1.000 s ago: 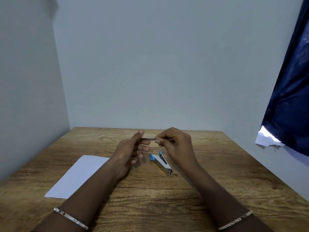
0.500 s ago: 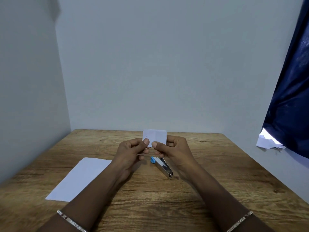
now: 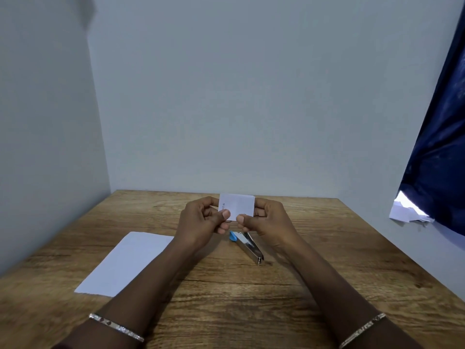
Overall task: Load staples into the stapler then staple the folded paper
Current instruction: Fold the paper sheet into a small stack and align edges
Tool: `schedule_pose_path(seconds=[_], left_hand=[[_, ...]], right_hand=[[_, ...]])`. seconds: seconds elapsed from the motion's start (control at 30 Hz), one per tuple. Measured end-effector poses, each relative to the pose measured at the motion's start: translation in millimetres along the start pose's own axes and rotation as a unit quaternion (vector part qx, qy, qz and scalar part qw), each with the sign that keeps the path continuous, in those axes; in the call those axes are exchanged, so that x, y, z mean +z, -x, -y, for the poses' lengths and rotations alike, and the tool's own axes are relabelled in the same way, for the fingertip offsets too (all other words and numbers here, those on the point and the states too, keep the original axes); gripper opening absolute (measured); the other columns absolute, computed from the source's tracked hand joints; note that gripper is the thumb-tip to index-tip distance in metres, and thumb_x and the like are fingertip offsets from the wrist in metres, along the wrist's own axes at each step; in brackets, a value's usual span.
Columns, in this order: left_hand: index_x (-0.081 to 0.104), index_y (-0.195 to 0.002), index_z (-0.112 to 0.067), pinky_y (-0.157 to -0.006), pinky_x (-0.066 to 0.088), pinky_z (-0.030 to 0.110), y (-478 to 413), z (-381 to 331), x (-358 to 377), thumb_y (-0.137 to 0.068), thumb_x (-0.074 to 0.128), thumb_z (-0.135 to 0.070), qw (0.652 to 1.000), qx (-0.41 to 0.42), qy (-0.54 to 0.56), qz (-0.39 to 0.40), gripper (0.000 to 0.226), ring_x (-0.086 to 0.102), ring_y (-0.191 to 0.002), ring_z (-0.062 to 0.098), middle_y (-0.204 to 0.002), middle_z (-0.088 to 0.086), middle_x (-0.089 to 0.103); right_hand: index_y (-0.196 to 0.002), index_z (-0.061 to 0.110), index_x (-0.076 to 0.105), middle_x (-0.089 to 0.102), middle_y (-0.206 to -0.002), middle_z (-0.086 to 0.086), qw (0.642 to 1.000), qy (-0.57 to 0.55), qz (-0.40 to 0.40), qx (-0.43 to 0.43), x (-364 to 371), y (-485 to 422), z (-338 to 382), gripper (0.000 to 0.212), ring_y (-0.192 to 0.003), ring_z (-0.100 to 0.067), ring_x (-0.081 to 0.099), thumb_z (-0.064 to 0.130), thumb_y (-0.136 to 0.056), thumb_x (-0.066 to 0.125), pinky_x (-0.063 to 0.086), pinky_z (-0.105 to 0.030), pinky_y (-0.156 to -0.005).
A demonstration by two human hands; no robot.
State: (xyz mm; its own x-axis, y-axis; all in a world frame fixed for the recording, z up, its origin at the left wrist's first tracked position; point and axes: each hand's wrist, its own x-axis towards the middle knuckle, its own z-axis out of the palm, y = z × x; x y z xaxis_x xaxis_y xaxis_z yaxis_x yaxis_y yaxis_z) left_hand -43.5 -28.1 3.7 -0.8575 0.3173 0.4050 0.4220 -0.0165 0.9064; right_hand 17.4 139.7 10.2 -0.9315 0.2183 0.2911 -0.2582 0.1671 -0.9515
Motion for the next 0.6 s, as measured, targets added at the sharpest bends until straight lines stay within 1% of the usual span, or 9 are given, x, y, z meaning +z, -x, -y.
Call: schedule_pose_path(seconds=[0.1,0.13,0.2,0.27,0.3,0.37,0.43,0.5,0.6], left_hand=[[0.069,-0.107,-0.002,-0.063,0.061,0.031,-2,1,2,-0.091,0.070,-0.008,1.000,0.002,0.001,-0.003,0.018,0.070,-0.056,0.018,-0.062,0.006,0.072],[0.069,-0.107,-0.003,-0.062,0.061,0.031,-2,1,3,-0.090,0.070,-0.008,1.000,0.005,-0.002,-0.002,0.018,0.070,-0.056,0.017,-0.061,0.004,0.072],[0.070,-0.107,-0.005,-0.060,0.060,0.029,-3,2,4,-0.090,0.072,-0.010,1.000,0.011,-0.010,0.005,0.018,0.071,-0.056,0.016,-0.059,0.002,0.071],[0.070,-0.108,-0.008,-0.059,0.059,0.028,-2,4,3,-0.087,0.075,-0.011,1.000,0.014,-0.021,0.018,0.022,0.072,-0.056,0.017,-0.058,0.003,0.071],[0.070,-0.109,-0.009,-0.060,0.060,0.029,-1,5,2,-0.085,0.077,-0.010,0.999,0.015,-0.026,0.027,0.025,0.072,-0.056,0.018,-0.059,0.003,0.071],[0.069,-0.114,-0.010,-0.063,0.061,0.033,0,6,4,-0.083,0.078,-0.008,0.998,0.017,-0.035,0.042,0.033,0.073,-0.058,0.020,-0.065,0.005,0.072],[0.069,-0.117,-0.011,-0.062,0.060,0.031,1,8,6,-0.082,0.078,-0.007,0.998,0.023,-0.050,0.043,0.037,0.073,-0.060,0.018,-0.067,0.001,0.074],[0.068,-0.119,-0.014,-0.060,0.057,0.025,0,9,6,-0.082,0.078,-0.006,0.998,0.018,-0.046,0.029,0.039,0.073,-0.062,0.014,-0.069,-0.004,0.075],[0.067,-0.121,-0.016,-0.063,0.058,0.026,-1,11,2,-0.082,0.076,-0.003,1.000,-0.004,0.007,0.010,0.042,0.072,-0.068,0.015,-0.083,0.002,0.079]], right_hand=[[-0.125,0.005,0.067,0.077,-0.092,-0.008,0.999,0.045,-0.007,-0.002,-3,-3,2,0.038,-0.071,-0.009,0.071,-0.001,-0.087,0.072,0.054,-0.020,-0.061],[-0.124,0.005,0.067,0.077,-0.092,-0.007,0.998,0.061,-0.011,-0.005,-3,-3,3,0.037,-0.070,-0.008,0.071,-0.001,-0.088,0.071,0.054,-0.019,-0.060],[-0.127,0.006,0.066,0.077,-0.100,-0.008,0.995,0.099,-0.020,-0.007,-2,-2,4,0.037,-0.078,-0.015,0.073,0.001,-0.090,0.069,0.059,-0.026,-0.066],[-0.130,0.007,0.063,0.076,-0.112,-0.010,0.990,0.137,-0.028,-0.013,-1,-1,5,0.040,-0.095,-0.023,0.074,0.002,-0.091,0.068,0.063,-0.037,-0.080],[-0.130,0.007,0.062,0.074,-0.117,-0.010,0.987,0.158,-0.033,-0.018,-1,-1,5,0.041,-0.102,-0.025,0.072,0.003,-0.090,0.069,0.062,-0.041,-0.085],[-0.128,0.006,0.063,0.073,-0.120,-0.010,0.980,0.190,-0.050,-0.027,-2,-1,5,0.040,-0.106,-0.024,0.071,0.004,-0.089,0.070,0.061,-0.046,-0.089],[-0.124,0.007,0.064,0.075,-0.114,-0.009,0.978,0.193,-0.066,-0.032,-2,-1,3,0.038,-0.099,-0.022,0.072,0.005,-0.087,0.073,0.062,-0.045,-0.085],[-0.120,0.010,0.066,0.076,-0.100,-0.008,0.978,0.190,-0.080,-0.035,-2,-1,2,0.036,-0.085,-0.020,0.074,0.010,-0.085,0.077,0.062,-0.039,-0.076],[-0.118,0.015,0.067,0.077,-0.083,-0.005,0.993,0.096,-0.068,-0.004,-3,0,0,0.040,-0.074,-0.015,0.073,0.012,-0.081,0.081,0.056,-0.029,-0.063]])
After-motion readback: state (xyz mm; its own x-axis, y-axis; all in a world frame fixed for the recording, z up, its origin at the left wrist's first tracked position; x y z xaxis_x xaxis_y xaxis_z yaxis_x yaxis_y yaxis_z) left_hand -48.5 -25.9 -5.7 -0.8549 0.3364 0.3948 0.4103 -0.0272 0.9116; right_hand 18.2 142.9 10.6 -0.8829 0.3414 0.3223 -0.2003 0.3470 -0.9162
